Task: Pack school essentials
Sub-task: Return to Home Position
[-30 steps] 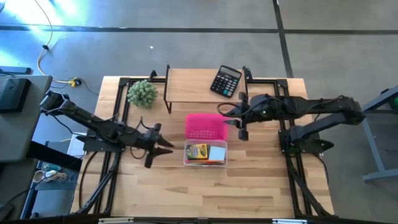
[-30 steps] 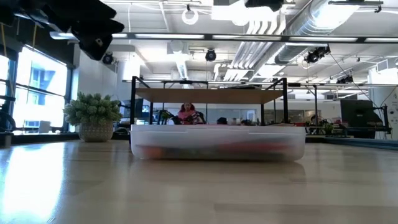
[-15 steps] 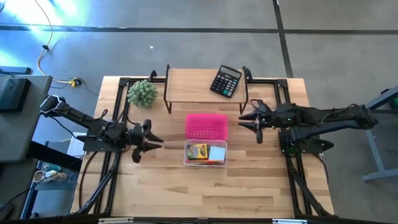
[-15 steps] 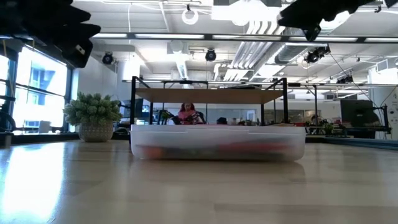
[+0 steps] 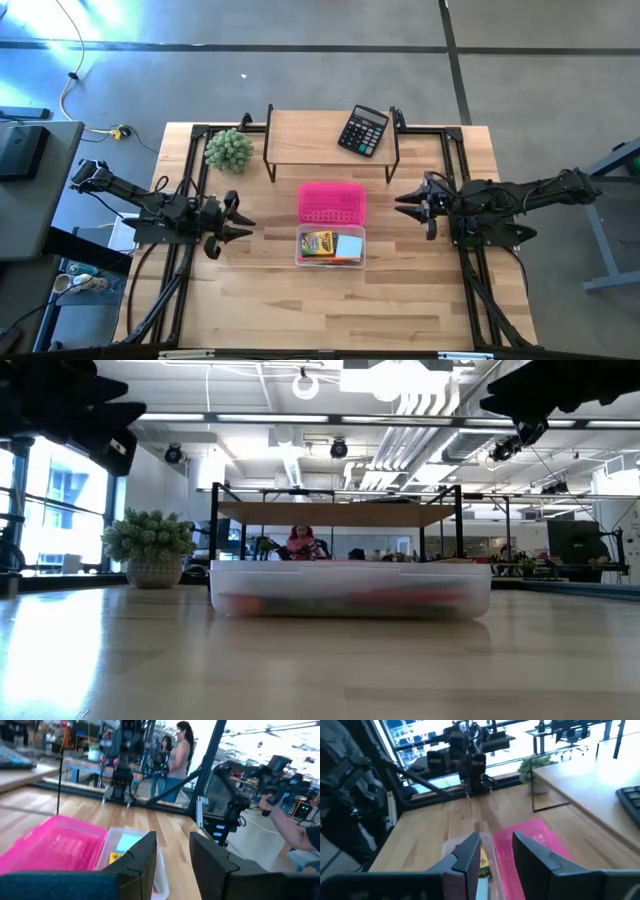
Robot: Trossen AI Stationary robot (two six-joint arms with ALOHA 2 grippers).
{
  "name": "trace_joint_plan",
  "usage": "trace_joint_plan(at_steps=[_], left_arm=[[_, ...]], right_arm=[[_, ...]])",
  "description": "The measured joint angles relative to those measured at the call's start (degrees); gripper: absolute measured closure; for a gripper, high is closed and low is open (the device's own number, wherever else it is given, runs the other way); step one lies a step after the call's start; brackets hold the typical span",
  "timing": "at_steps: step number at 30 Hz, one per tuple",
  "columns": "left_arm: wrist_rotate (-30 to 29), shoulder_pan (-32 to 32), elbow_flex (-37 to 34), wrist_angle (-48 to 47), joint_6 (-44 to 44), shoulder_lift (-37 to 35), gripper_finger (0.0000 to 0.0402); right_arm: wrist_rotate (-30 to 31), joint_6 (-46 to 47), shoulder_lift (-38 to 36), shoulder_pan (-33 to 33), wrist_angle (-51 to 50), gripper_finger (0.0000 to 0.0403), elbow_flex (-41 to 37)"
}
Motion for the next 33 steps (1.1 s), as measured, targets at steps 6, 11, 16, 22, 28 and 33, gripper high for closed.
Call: trace_joint_plan(at_steps=[6,11,16,22,28,33], left_arm=[[0.3,0.0,0.0,0.2,2.0,-0.8,0.0296],[0.3,0.0,0.0,0.0,3.9,-0.8,0.0296],[2.7,0.0,0.0,0.0,3.9,-0.8,0.0296],[2.8,0.0,0.0,0.0,1.2,-0.8,0.0296],[2.8,0.0,0.0,0.0,-4.6,-0.7,0.0296],[2.8,0.0,0.0,0.0,-4.6,-0.7,0.0296]], right_arm=[[3.0,0.2,-2.2,3.2,3.3,0.0298,-5.2],[4.9,1.1,-4.8,6.0,6.0,0.0298,-9.8],[5.4,1.1,-8.7,8.4,5.7,0.0298,-12.9],[5.5,0.4,-13.9,10.4,5.4,0.0298,-16.4],[6.6,-2.0,-17.4,11.9,5.3,0.0298,-19.1],[8.5,-5.7,-18.4,12.3,5.3,0.0298,-19.3]])
